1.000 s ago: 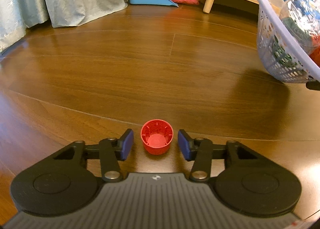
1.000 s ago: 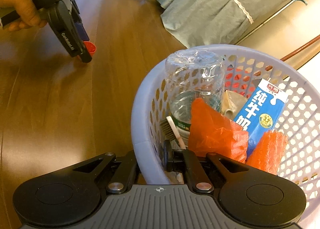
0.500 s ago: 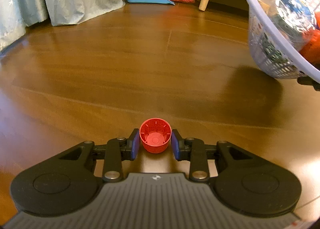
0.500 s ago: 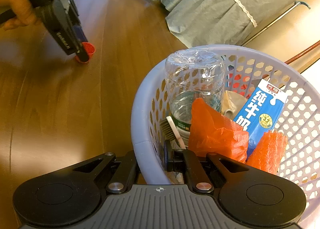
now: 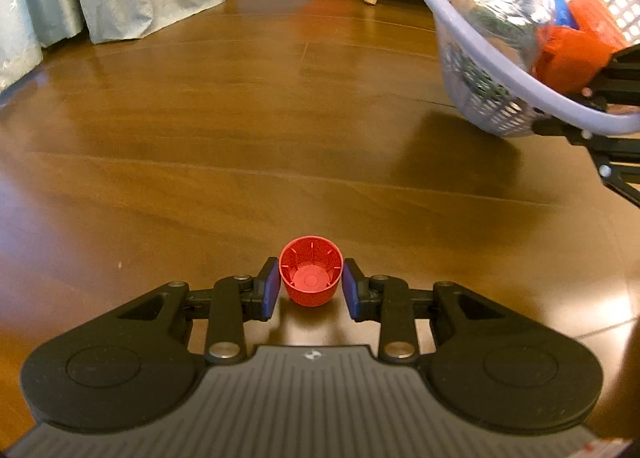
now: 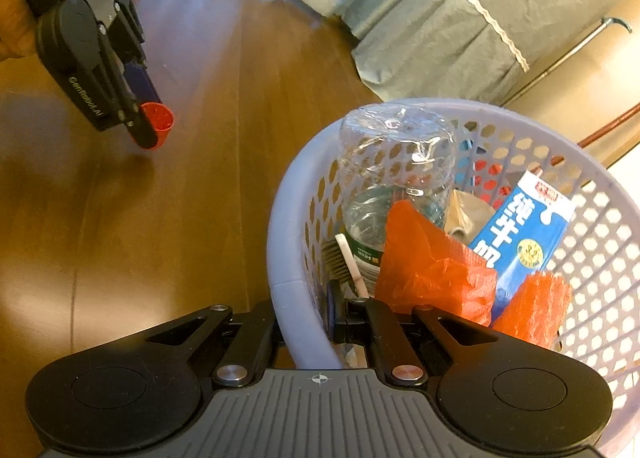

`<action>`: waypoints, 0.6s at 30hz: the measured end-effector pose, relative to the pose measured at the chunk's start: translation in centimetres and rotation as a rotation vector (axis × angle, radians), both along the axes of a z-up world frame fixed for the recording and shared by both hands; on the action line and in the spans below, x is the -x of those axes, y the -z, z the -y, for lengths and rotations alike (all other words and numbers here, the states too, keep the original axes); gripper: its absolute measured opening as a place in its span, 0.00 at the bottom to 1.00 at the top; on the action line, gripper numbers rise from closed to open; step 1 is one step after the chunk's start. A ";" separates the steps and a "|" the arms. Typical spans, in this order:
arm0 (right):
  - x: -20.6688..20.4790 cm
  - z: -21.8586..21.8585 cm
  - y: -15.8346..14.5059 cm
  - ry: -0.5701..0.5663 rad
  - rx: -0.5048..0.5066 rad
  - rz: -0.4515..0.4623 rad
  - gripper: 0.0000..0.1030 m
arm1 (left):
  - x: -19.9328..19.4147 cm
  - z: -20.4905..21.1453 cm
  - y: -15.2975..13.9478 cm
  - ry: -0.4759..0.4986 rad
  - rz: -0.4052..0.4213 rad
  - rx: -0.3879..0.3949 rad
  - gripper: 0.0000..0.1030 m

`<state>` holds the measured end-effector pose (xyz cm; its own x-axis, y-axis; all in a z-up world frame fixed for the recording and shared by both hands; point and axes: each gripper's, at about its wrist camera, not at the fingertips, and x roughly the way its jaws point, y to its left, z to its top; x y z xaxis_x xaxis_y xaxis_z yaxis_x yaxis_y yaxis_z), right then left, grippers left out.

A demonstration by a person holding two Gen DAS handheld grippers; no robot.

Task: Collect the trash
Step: 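Lift the red cap with the left tool while the right tool lowers the basket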

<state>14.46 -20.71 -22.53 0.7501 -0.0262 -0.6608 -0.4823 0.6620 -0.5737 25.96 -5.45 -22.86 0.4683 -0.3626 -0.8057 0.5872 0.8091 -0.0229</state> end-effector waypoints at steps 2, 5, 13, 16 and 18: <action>0.2 -0.3 -0.2 -0.008 0.000 0.000 0.02 | 0.5 -0.6 -0.3 -0.005 -0.008 -0.002 0.27; 0.3 -0.7 -0.5 -0.015 -0.003 -0.002 0.01 | 1.0 -1.5 -0.8 -0.006 -0.014 -0.006 0.27; 0.8 -2.0 -0.8 -0.048 -0.007 -0.006 0.01 | 2.4 -3.0 -2.5 -0.009 0.000 -0.008 0.27; 1.0 -2.4 -1.0 -0.063 -0.011 -0.007 0.00 | 3.1 -3.7 -3.0 -0.021 -0.004 -0.006 0.27; 1.1 -2.7 -1.1 -0.071 -0.011 -0.007 0.00 | 3.5 -4.3 -3.2 -0.028 -0.004 -0.009 0.27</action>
<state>13.40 -18.06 -21.41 0.7451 0.0339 -0.6661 -0.5322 0.6323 -0.5631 22.49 -1.15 -19.61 0.4746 -0.3421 -0.8110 0.5642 0.8254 -0.0180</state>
